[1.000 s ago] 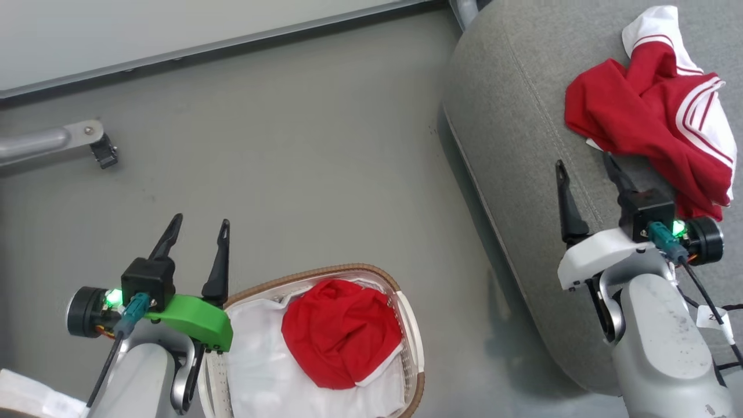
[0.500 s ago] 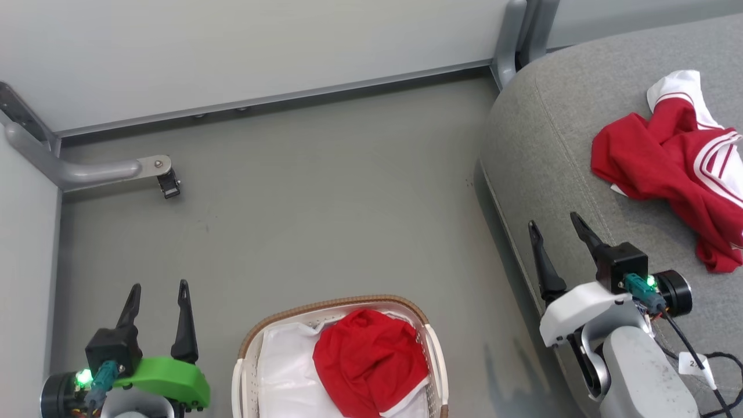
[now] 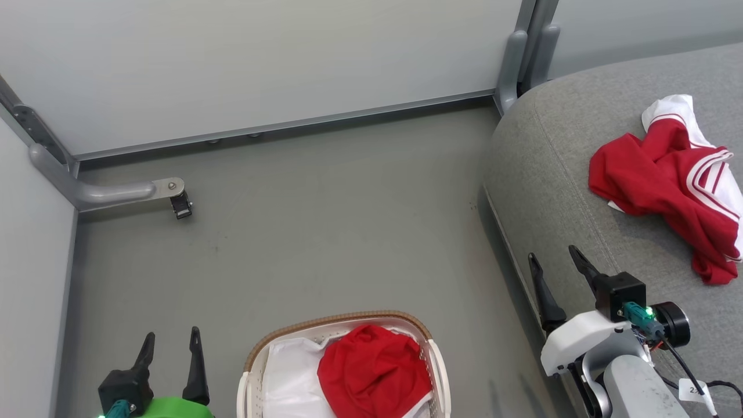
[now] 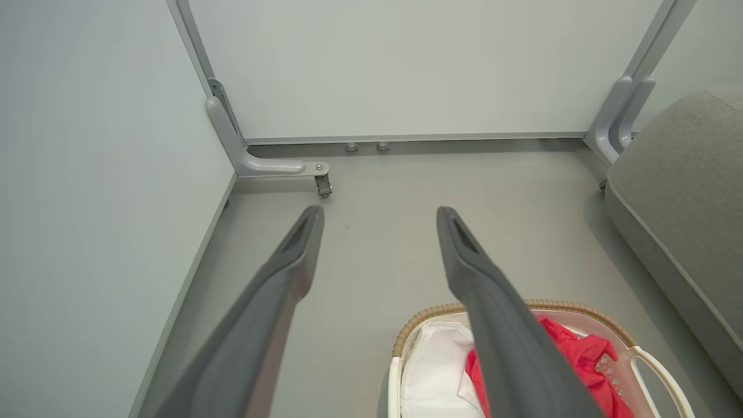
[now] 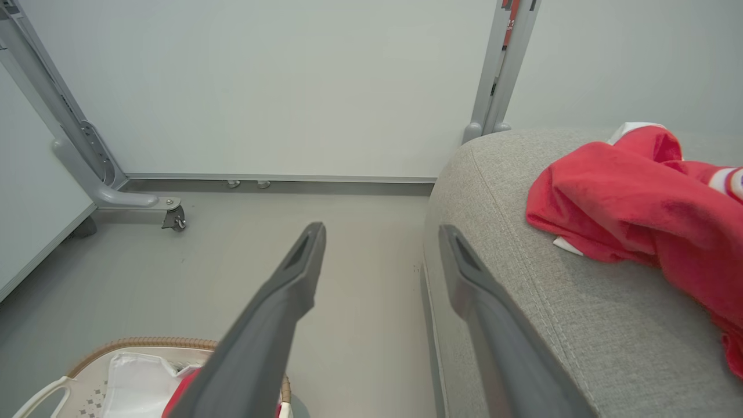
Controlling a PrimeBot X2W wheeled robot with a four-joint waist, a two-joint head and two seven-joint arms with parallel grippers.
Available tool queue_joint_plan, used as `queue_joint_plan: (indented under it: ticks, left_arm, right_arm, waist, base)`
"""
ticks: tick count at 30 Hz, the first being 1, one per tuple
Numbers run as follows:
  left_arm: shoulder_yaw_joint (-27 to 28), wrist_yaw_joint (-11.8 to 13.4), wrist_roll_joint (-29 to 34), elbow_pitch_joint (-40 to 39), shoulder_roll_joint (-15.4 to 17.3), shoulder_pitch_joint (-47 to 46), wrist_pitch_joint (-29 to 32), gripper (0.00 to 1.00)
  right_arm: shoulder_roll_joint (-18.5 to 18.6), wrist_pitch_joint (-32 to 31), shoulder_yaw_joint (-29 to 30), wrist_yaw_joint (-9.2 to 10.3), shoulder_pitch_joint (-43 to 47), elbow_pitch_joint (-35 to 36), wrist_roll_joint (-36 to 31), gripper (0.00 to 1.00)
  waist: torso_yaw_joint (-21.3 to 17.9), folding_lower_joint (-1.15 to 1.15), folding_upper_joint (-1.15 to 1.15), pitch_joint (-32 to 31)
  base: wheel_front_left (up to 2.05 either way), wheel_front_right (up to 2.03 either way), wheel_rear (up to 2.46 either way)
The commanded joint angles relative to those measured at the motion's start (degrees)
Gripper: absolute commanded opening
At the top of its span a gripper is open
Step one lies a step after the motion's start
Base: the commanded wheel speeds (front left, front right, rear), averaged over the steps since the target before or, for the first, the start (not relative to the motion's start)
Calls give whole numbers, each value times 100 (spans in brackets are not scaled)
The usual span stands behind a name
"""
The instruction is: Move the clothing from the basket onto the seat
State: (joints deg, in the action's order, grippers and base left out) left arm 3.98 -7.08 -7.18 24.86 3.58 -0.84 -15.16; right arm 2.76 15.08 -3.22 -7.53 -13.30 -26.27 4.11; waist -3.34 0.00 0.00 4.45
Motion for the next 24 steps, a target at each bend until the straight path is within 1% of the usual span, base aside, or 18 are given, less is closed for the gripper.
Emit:
queue_joint_plan:
  ticks: [1,5,11,24]
  left_arm:
    - [-21,-31,6,41,-6,-45,3,100]
    - [-246,-43,-20,114,-16,-244,3,100]
    - [-777,-45,-387,244,106,-595,3,100]
    - [-2336,-46,-1290,886,636,-1763,3,100]
  right_arm:
    - [27,13,7,8,3,25,27,100]
    - [26,13,-9,8,-204,161,36,100]
    - [24,13,-61,8,-569,513,-3,100]
    - [23,13,-148,8,-1432,1249,74,100]
  waist:
    - [-37,0,0,63]
    - [-117,0,0,280]
    - [-270,0,0,833]
    - [-551,0,0,2375]
  base:
    - [0,0,0]
    - [0,0,0]
    - [0,0,0]
    - [0,0,0]
